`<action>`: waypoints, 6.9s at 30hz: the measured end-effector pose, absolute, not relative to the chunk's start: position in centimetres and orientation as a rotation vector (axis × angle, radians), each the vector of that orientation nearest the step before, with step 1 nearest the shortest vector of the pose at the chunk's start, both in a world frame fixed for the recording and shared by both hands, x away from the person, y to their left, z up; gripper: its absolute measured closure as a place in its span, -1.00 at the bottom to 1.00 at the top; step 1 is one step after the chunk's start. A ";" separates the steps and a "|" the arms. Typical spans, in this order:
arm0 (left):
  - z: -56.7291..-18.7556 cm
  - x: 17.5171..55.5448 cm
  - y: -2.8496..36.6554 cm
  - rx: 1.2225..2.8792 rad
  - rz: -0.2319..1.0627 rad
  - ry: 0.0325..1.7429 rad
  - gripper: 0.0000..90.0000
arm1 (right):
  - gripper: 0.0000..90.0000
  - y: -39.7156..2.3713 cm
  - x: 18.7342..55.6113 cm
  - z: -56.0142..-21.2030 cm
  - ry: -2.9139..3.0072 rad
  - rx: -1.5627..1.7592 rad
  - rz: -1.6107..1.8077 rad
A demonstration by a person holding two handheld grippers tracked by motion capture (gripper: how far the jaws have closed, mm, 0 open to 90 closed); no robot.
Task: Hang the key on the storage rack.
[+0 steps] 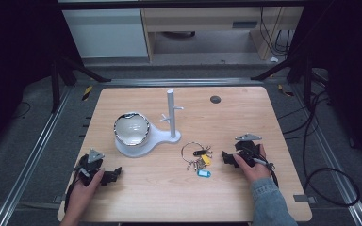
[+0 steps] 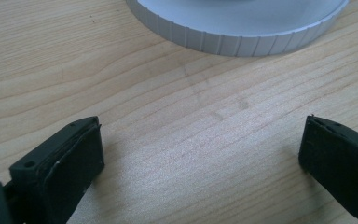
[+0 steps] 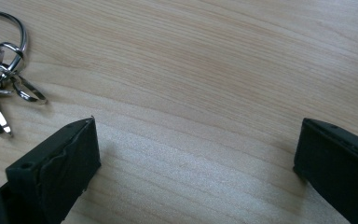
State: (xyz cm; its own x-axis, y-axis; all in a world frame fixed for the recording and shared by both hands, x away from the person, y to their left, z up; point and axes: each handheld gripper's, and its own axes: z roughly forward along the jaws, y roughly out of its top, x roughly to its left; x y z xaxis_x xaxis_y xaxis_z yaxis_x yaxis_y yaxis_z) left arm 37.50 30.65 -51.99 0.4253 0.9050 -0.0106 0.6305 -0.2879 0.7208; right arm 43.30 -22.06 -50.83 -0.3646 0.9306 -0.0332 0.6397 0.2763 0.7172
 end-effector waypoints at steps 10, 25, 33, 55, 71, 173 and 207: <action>-52.0 37.5 30.6 2.024 0.538 1.295 -1.00 | -1.00 -22.4 43.2 -50.8 2.135 1.381 0.874; -52.0 37.5 30.5 2.021 0.545 1.313 -1.00 | -0.75 -22.9 43.5 -48.1 2.307 1.339 0.797; -52.0 37.5 30.5 2.020 0.545 1.315 -1.00 | -0.63 -22.4 44.6 -45.2 2.445 1.277 0.684; -52.0 37.5 30.5 2.020 0.546 1.314 -1.00 | 0.60 -16.9 45.3 -43.8 2.765 0.978 0.578; -52.0 37.5 30.5 2.020 0.546 1.314 -1.00 | 0.82 -13.8 45.9 -45.8 2.872 0.878 0.453; -52.0 37.5 30.4 2.021 0.546 1.312 -1.00 | 0.97 -9.3 48.8 -25.5 2.819 0.665 0.420; -52.0 37.5 30.4 2.021 0.545 1.312 -1.00 | 0.97 -8.2 49.4 -22.4 2.787 0.642 0.460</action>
